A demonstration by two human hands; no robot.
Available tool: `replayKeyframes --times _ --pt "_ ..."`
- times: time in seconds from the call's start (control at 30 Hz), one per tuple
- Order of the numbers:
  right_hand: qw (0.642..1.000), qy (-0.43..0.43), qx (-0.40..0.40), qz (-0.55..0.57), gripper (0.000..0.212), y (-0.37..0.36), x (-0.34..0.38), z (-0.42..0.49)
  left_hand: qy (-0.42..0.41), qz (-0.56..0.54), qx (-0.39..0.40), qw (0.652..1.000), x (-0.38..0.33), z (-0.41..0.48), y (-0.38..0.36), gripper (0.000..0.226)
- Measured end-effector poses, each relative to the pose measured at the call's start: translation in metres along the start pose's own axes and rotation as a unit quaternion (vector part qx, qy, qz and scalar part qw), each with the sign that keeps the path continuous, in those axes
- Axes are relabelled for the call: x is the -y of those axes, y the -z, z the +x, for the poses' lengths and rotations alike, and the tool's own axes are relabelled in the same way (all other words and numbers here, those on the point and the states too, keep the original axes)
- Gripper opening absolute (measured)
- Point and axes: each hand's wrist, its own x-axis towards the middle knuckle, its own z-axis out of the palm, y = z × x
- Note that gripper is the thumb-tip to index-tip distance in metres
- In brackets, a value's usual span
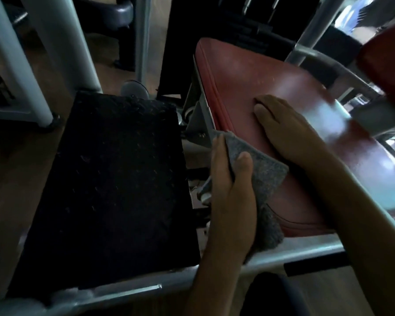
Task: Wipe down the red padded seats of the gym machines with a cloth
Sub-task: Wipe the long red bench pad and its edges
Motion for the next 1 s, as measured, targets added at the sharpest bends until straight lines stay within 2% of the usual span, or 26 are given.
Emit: replayKeyframes --times 0.2,0.3,0.47,0.57,0.8,1.0 --pt "1.0 -0.002 -0.007 -0.014 0.049 0.001 0.002 -0.001 0.0 0.039 0.005 0.999 -0.017 0.074 0.004 0.065" --pt "1.0 0.004 -0.01 -0.027 0.048 -0.001 0.003 0.001 0.015 0.054 -0.007 0.998 -0.028 0.103 0.003 0.054" --pt "1.0 0.004 0.008 -0.007 0.048 0.008 0.005 -0.004 -0.036 0.046 -0.012 0.998 -0.007 0.028 -0.004 0.051" --pt "0.999 0.033 0.032 -0.022 0.046 0.016 0.001 -0.019 -0.055 0.031 -0.026 0.998 0.005 -0.013 -0.006 0.063" --pt "0.999 0.034 0.005 0.008 0.043 0.007 -0.003 -0.035 -0.015 0.068 -0.008 0.998 -0.016 0.076 0.003 0.057" --pt "0.999 0.036 0.011 0.002 0.051 0.007 -0.004 -0.035 -0.058 0.028 -0.005 0.998 -0.004 -0.012 -0.004 0.055"
